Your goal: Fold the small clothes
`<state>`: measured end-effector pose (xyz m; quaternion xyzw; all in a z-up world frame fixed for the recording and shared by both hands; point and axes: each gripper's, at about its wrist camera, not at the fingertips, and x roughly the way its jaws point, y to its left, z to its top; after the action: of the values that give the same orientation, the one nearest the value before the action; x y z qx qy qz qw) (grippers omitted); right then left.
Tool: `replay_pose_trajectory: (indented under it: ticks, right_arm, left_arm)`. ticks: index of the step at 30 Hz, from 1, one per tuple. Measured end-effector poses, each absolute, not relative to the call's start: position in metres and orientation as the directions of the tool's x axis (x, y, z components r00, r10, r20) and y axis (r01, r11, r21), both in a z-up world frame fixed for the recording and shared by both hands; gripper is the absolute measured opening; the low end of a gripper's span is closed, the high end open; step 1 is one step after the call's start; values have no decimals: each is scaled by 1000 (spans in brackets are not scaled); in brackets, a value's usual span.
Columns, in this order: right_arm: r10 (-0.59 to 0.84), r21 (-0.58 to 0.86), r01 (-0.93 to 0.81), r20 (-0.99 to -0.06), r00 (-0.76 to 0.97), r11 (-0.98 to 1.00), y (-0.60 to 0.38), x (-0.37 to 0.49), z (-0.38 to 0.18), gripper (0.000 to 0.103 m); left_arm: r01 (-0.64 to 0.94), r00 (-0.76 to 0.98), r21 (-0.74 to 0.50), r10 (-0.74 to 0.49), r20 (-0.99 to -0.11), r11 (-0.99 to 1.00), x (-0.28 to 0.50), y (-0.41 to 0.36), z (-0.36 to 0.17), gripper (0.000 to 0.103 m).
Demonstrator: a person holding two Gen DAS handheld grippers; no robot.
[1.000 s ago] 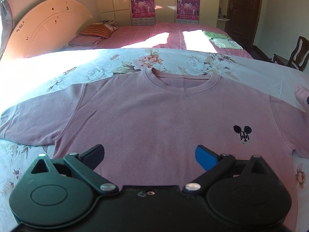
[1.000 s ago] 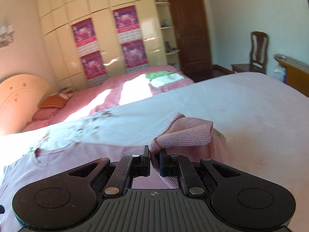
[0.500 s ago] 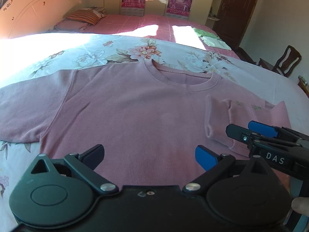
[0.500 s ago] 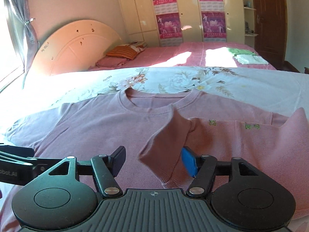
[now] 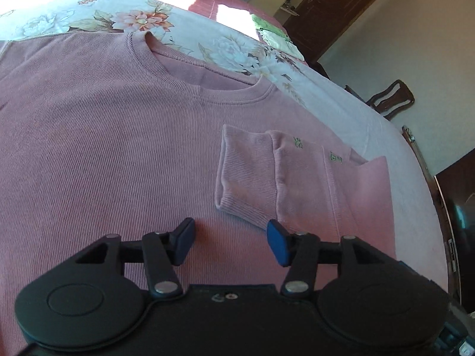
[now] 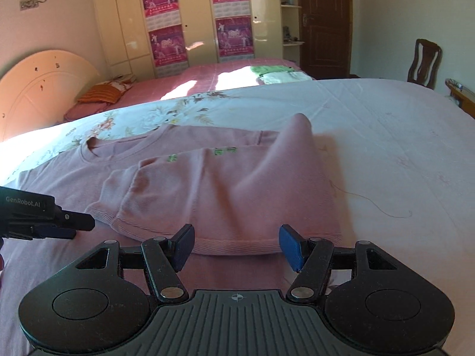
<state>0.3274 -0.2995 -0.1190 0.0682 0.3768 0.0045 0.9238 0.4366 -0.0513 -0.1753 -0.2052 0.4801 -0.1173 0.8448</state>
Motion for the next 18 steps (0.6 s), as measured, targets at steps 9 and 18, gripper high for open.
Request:
replay_pose_trajectory:
  ticks: [9,18]
  right_arm:
    - [4,123,119,-715,700,985,-316,318,-135,63]
    - [-28,97,144,-730,683,985,-318,321,-144,63]
  left_arm:
    - [3,544,-509,-428,-722,861,443,-67,-184,12]
    - [24,654,-489,-384,-652,872,433,-66,-164,6]
